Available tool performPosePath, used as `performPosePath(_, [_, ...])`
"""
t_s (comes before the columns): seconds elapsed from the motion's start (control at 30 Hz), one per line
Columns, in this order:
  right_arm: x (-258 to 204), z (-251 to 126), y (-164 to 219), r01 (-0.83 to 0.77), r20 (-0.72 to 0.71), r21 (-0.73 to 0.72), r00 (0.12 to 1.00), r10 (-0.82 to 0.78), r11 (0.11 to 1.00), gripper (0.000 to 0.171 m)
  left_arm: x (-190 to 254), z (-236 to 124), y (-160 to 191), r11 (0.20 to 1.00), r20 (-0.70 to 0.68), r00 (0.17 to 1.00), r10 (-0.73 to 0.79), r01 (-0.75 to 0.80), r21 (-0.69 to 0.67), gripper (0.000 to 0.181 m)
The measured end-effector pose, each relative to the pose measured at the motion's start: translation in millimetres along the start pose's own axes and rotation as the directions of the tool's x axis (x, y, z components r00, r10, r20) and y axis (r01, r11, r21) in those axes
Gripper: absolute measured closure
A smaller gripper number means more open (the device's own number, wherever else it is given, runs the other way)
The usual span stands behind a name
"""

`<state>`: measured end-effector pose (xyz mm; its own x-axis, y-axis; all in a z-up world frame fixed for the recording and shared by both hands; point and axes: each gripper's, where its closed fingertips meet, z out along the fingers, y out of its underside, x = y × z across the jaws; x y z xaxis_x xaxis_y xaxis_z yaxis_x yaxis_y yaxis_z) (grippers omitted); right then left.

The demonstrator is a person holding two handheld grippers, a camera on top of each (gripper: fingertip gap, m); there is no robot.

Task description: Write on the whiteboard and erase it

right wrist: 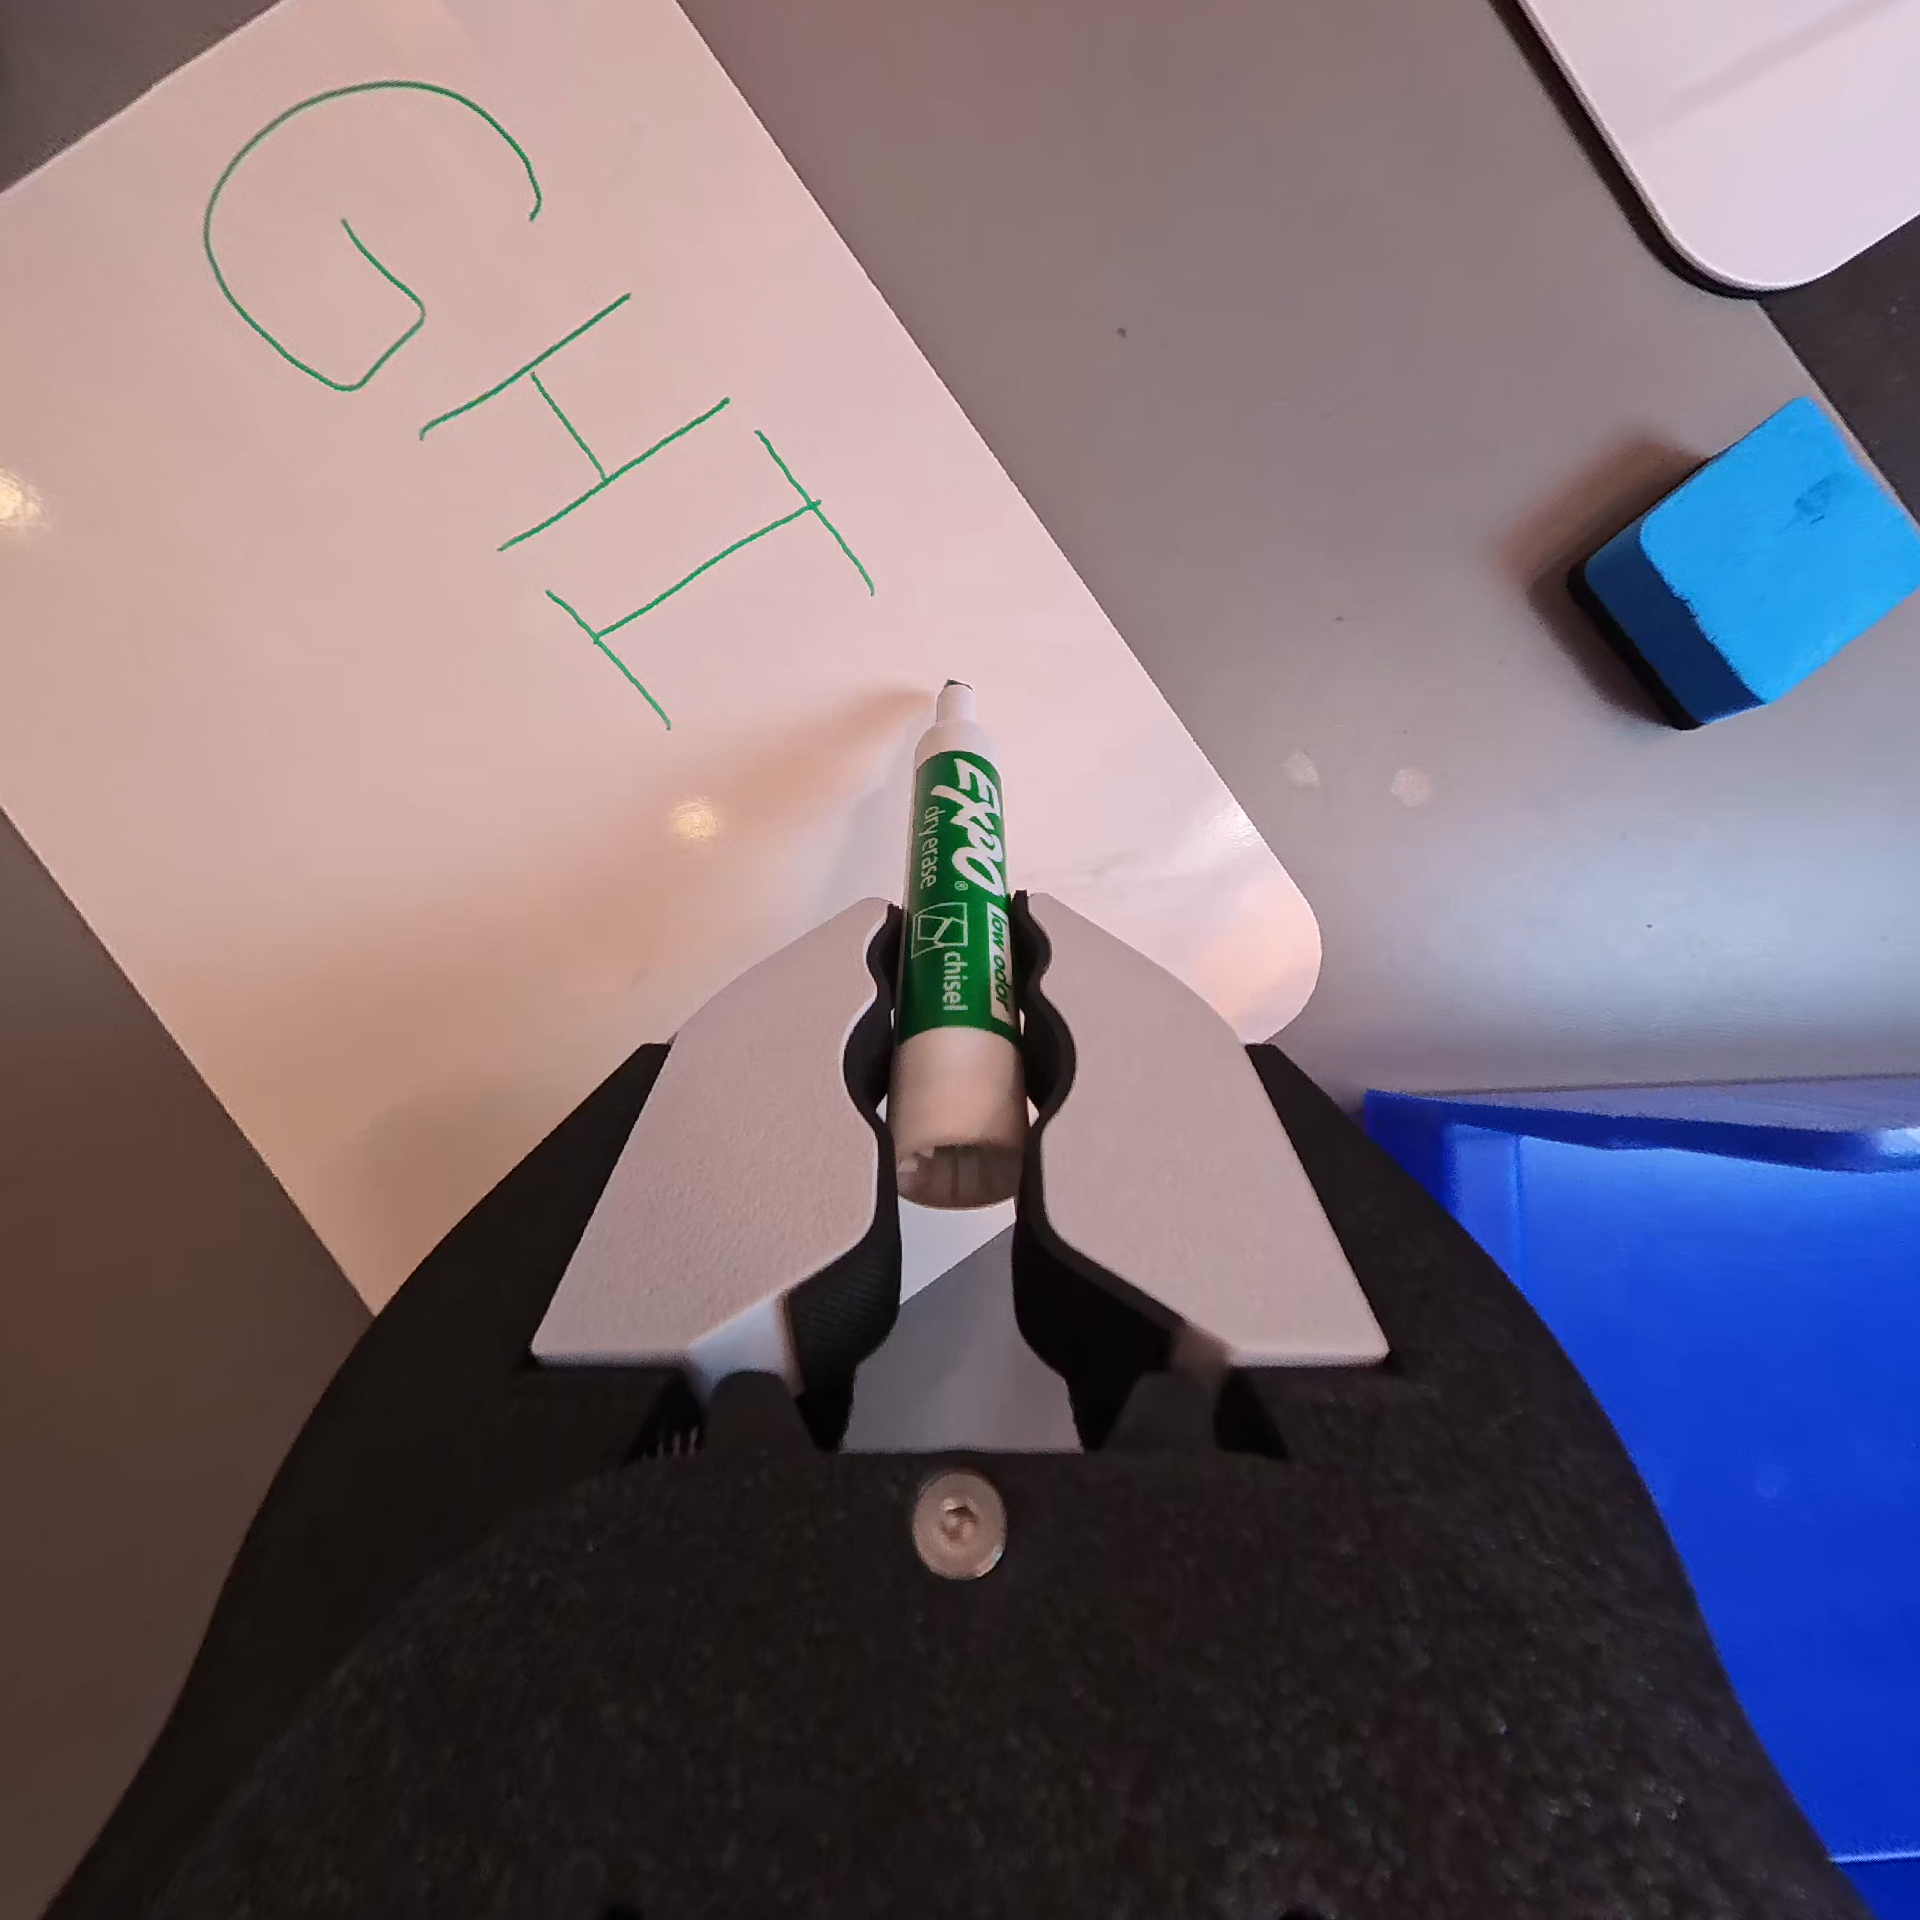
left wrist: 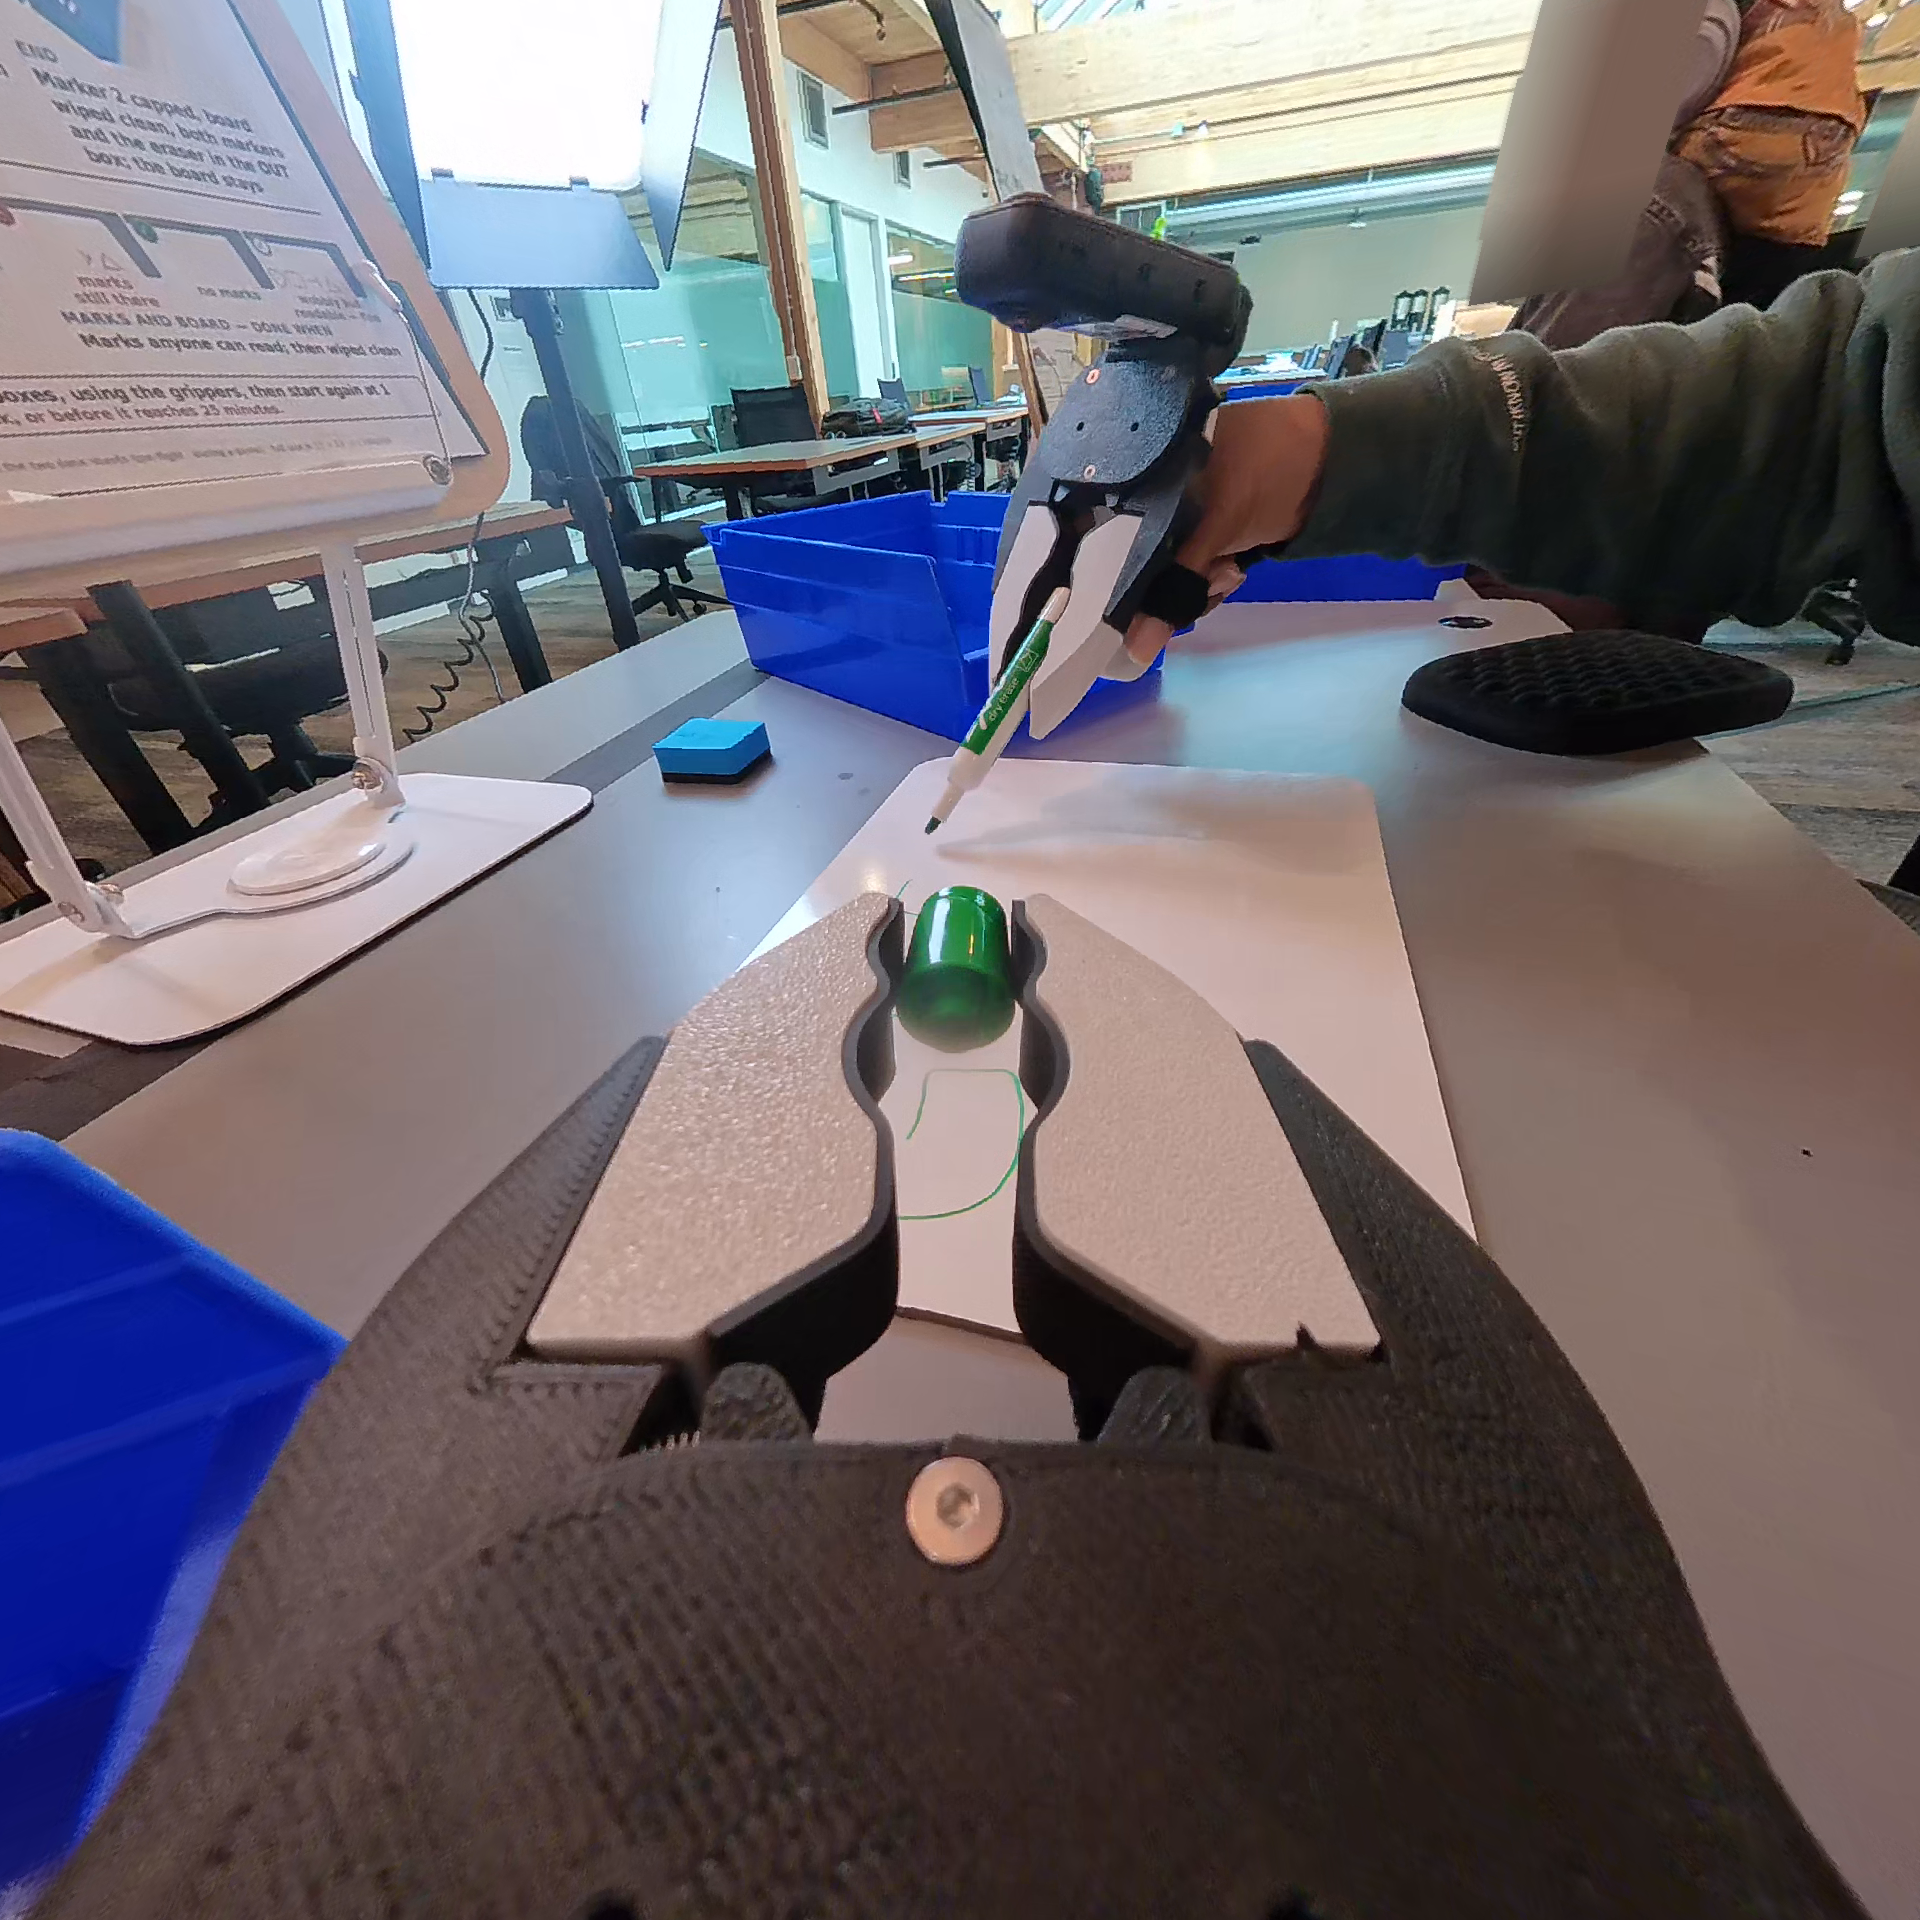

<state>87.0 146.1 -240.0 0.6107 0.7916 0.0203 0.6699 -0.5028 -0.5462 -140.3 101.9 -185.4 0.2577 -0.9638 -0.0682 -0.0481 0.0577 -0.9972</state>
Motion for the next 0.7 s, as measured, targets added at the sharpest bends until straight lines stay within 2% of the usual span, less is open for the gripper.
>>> performPosePath(0.33, [-2,6,1,0.011,0.011,-0.029,1.0,-0.011,1.0,0.152,0,0,0,1.0,-0.003,1.0,-0.001,0.001,-0.001,0.162])
performPosePath(0.7, [-16,-5,21,0.027,0.024,-0.083,0.999,-0.025,0.996,0.151,1,2,1,1.0,-0.007,1.0,0.002,-0.002,-0.003,0.162])
